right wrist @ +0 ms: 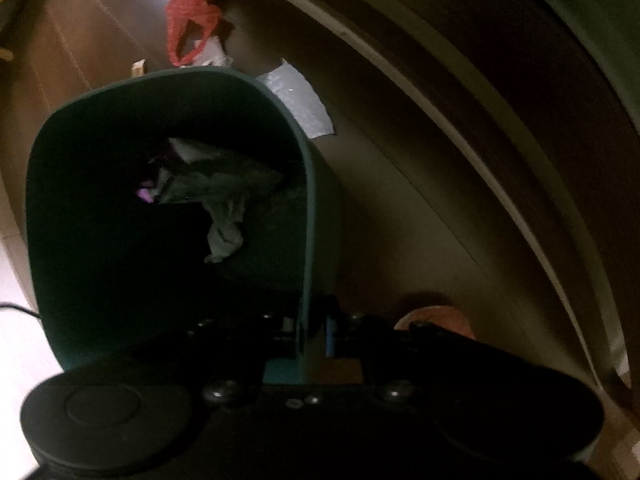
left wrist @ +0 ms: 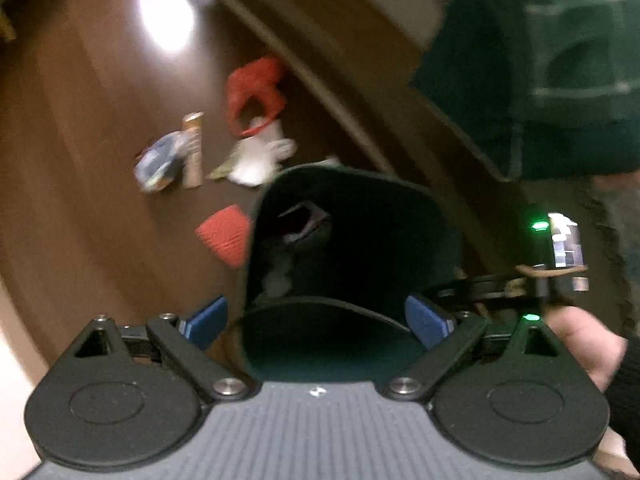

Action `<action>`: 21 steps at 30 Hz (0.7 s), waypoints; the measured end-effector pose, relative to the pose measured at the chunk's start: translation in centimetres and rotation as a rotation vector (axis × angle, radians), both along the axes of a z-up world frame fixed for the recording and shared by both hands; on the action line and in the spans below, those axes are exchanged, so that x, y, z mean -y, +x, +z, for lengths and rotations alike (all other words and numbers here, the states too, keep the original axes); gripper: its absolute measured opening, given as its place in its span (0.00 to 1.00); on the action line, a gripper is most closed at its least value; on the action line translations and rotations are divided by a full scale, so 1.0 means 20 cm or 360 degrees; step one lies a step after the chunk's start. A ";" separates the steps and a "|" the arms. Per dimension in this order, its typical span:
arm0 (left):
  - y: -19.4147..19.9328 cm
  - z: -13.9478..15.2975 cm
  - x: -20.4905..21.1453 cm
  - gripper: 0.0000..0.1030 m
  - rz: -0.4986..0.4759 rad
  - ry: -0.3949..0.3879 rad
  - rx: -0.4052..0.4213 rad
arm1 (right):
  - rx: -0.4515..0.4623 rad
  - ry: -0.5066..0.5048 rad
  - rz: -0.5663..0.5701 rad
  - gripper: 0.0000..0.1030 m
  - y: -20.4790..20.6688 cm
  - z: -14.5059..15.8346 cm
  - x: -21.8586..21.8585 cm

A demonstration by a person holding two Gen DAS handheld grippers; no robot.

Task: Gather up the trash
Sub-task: 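Open the left tool and drop the snack box into the wastebasket, then grasp the orange foam fruit net with the left tool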

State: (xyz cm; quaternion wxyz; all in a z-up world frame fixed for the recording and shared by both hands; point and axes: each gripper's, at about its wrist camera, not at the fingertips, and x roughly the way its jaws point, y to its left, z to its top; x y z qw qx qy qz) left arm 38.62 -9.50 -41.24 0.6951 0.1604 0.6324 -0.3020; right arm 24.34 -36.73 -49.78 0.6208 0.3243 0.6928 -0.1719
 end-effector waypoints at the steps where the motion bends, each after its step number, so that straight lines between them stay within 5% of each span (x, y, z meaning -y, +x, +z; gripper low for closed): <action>1: 0.02 -0.02 0.00 0.93 0.0023 0.0026 0.0016 | -0.0029 -0.0012 -0.0013 0.13 0.01 -0.02 -0.01; 9: 0.09 -0.06 -0.15 0.93 0.0091 0.0130 0.0117 | -0.0138 -0.0202 0.0070 0.05 0.07 -0.15 -0.09; 21: 0.26 -0.11 -0.35 0.93 0.0161 0.0233 0.0197 | -0.0074 -0.0235 0.0075 0.05 0.03 0.01 -0.15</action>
